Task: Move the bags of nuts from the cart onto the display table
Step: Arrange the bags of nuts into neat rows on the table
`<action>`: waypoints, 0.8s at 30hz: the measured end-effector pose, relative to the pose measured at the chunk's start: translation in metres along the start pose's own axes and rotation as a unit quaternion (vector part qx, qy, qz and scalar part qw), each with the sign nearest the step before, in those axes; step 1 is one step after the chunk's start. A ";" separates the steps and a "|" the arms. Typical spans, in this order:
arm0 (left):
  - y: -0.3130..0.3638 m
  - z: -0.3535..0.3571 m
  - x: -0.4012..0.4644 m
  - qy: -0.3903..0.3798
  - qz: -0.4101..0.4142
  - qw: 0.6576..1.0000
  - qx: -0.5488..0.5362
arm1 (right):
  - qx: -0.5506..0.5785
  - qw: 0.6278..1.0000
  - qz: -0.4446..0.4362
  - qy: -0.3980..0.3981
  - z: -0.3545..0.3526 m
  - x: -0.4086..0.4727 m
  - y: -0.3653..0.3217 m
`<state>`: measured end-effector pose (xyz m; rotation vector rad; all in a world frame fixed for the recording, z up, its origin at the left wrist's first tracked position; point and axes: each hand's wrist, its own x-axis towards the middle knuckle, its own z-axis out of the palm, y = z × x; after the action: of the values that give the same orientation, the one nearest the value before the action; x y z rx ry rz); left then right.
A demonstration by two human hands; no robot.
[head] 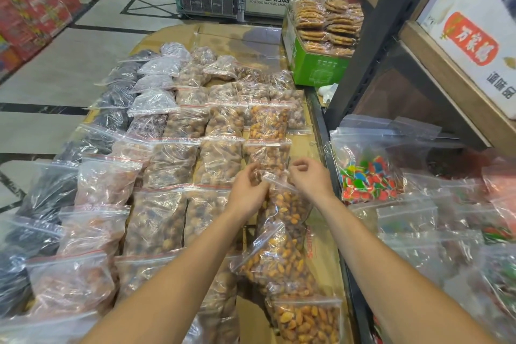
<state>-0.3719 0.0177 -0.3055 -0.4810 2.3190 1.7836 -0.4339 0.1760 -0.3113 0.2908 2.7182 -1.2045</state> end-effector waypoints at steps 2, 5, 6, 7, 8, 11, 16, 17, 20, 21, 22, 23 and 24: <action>-0.010 0.001 -0.018 0.000 0.013 1.000 0.021 | -0.011 0.998 -0.028 0.059 -0.012 -0.021 0.009; -0.037 0.007 -0.047 -0.012 0.020 0.994 0.106 | 0.021 0.998 0.046 0.047 -0.011 -0.060 0.044; -0.043 0.008 -0.054 -0.025 0.020 0.991 0.127 | 0.036 0.995 0.090 0.019 -0.006 -0.069 0.054; -0.047 0.010 -0.058 -0.035 0.018 0.990 0.134 | 0.065 0.990 0.122 -0.015 0.000 -0.077 0.059; -0.045 0.012 -0.063 -0.048 0.016 0.990 0.135 | 0.093 0.985 0.139 -0.044 0.006 -0.084 0.063; -0.041 0.016 -0.073 -0.049 0.016 0.989 0.140 | 0.125 0.984 0.098 -0.077 0.010 -0.097 0.063; -0.043 0.014 -0.085 -0.057 -0.033 0.990 0.123 | 0.128 0.983 0.099 -0.083 0.016 -0.111 0.058; -0.042 0.014 -0.087 -0.052 -0.020 0.990 0.131 | 0.126 0.985 0.089 -0.080 0.018 -0.113 0.057; -0.039 0.013 -0.095 -0.056 0.019 0.984 0.168 | 0.132 0.985 0.085 -0.065 0.023 -0.116 0.053; -0.038 0.012 -0.096 -0.072 0.003 0.982 0.172 | 0.128 0.986 0.083 -0.063 0.024 -0.117 0.052; -0.042 0.012 -0.092 -0.081 -0.021 0.980 0.183 | 0.129 0.986 0.078 -0.065 0.025 -0.118 0.052; -0.041 0.011 -0.090 -0.089 -0.048 0.976 0.195 | 0.135 0.986 0.067 -0.068 0.027 -0.119 0.052; -0.042 0.010 -0.088 -0.095 -0.070 0.972 0.203 | 0.138 0.986 0.060 -0.069 0.028 -0.119 0.052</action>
<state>-0.2756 0.0310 -0.3169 -0.3756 2.3593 1.1898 -0.3045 0.1755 -0.3412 0.3812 2.3795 -1.5055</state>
